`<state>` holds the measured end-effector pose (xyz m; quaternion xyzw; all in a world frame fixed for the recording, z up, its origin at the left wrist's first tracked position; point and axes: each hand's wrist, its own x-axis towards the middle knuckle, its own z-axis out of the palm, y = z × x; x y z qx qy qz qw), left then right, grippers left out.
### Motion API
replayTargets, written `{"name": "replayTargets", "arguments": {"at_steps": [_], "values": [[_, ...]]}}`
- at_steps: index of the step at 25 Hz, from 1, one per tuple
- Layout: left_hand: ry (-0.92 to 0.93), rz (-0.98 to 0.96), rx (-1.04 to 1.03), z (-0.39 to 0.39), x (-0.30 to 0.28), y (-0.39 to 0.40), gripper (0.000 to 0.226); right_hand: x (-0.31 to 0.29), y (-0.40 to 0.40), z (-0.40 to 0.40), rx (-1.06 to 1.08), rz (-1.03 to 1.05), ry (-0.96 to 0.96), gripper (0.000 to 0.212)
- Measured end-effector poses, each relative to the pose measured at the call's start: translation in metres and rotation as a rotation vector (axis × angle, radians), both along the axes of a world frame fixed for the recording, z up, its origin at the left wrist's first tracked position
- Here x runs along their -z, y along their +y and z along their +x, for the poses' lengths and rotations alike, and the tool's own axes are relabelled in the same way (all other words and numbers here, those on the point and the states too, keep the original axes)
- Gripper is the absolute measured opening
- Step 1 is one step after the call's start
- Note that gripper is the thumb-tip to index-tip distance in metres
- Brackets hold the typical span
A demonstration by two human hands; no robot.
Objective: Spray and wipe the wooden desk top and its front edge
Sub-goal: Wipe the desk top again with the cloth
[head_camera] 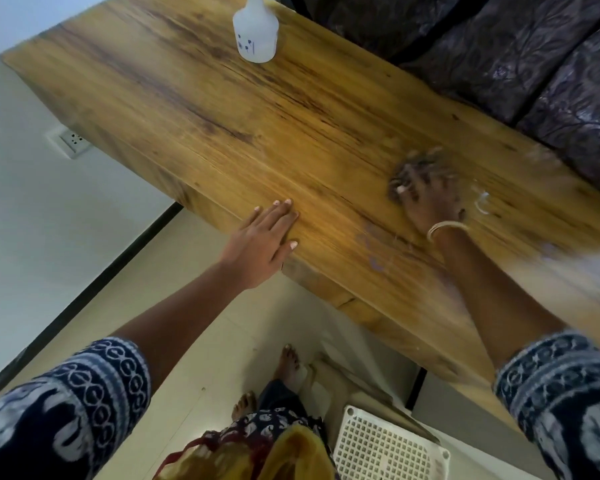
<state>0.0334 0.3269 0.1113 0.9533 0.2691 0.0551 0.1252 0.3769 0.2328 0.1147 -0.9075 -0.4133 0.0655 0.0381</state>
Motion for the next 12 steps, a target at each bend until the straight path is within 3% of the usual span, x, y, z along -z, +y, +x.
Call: {"name": "replayTargets", "arguments": {"at_steps": [4,7,9,12], "values": [[0.021,-0.023,0.037,0.026,0.004,-0.015,0.065,0.011,-0.073,-0.122,-0.545,-0.007,-0.066,0.057],[0.068,-0.046,0.036,0.034,0.011,-0.017,0.075,-0.004,-0.094,-0.119,-0.811,0.013,-0.030,0.055],[0.069,-0.043,0.025,0.035,0.012,-0.017,0.083,-0.001,-0.085,-0.057,-0.634,0.010,-0.009,0.060],[0.088,-0.053,0.016,0.035,0.010,-0.015,0.085,-0.005,-0.077,0.038,-0.037,0.058,0.020,0.071]]}}
